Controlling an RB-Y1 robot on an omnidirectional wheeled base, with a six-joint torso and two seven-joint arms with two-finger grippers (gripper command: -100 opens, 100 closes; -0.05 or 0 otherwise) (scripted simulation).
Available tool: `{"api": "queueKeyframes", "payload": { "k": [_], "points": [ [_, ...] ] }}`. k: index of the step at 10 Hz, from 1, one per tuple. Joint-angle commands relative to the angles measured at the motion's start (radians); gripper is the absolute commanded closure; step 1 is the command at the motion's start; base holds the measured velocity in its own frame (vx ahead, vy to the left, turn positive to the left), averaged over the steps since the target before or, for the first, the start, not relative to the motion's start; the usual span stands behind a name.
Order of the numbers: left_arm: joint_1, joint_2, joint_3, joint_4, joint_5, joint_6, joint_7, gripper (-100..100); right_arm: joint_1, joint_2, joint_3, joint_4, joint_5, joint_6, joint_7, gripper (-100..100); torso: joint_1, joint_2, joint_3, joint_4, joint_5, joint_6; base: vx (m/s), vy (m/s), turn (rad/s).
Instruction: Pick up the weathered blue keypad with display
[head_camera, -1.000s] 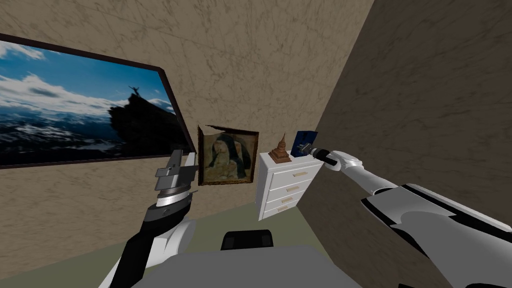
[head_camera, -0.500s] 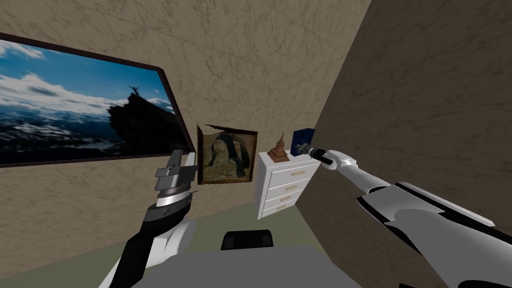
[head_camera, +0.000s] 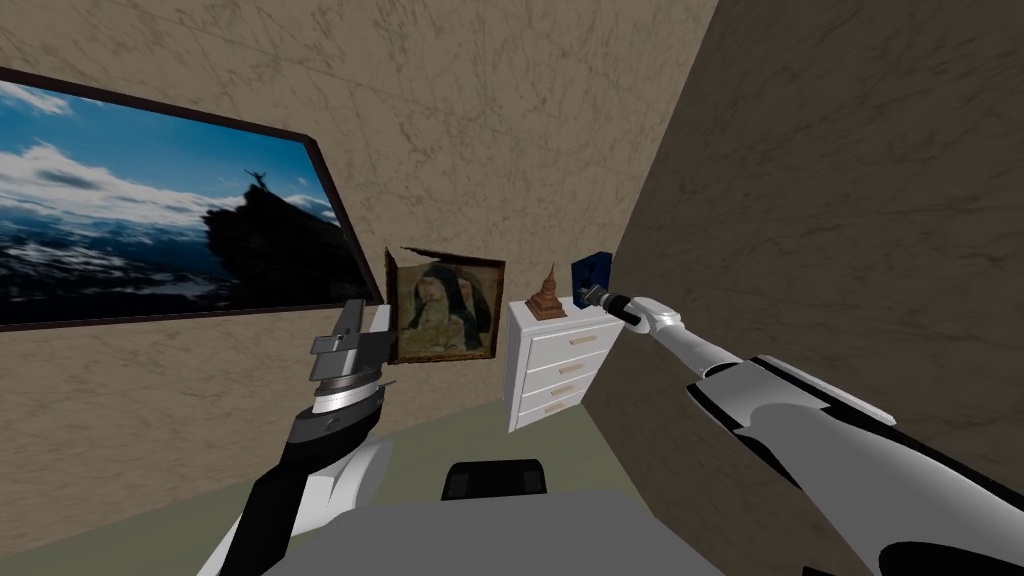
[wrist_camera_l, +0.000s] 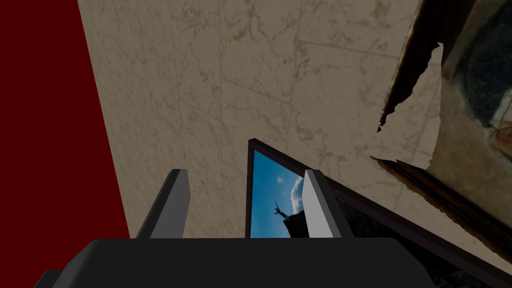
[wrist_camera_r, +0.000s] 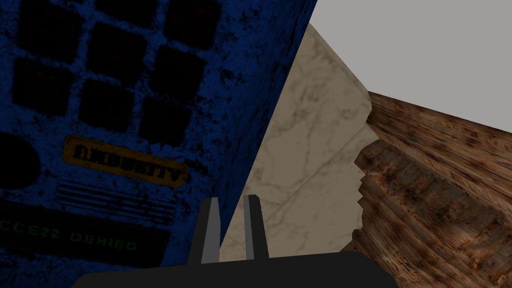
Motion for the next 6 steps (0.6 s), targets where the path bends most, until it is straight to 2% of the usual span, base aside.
{"api": "queueKeyframes", "payload": {
  "k": [1, 4, 5, 6],
  "points": [
    [0.000, 0.000, 0.000, 0.000, 0.000, 0.000, 0.000, 0, -0.030, 0.030, 0.011, -0.008, 0.050, 0.033, -0.038, 100, 0.000, 0.000, 0.000, 0.000, 0.000, 0.000, -0.068, -0.080, -0.038],
    [0.000, 0.000, 0.000, 0.000, 0.000, 0.000, 0.000, 0, -0.062, 0.070, 0.021, -0.018, 0.116, 0.071, -0.078, 100, 0.000, 0.001, 0.001, 0.001, 0.001, 0.001, -0.062, -0.079, -0.032],
    [0.000, 0.000, 0.000, 0.000, 0.000, 0.000, 0.000, 0, -0.040, 0.048, 0.023, -0.044, 0.099, 0.071, -0.076, 100, 0.001, 0.001, 0.001, 0.002, 0.001, 0.001, -0.023, -0.028, 0.000],
    [0.000, 0.000, 0.000, 0.000, 0.000, 0.000, 0.000, 0, -0.040, 0.049, 0.024, -0.050, 0.101, 0.079, -0.084, 0, 0.003, 0.000, 0.001, 0.002, 0.002, 0.001, -0.004, -0.005, -0.001]
  ]
}}
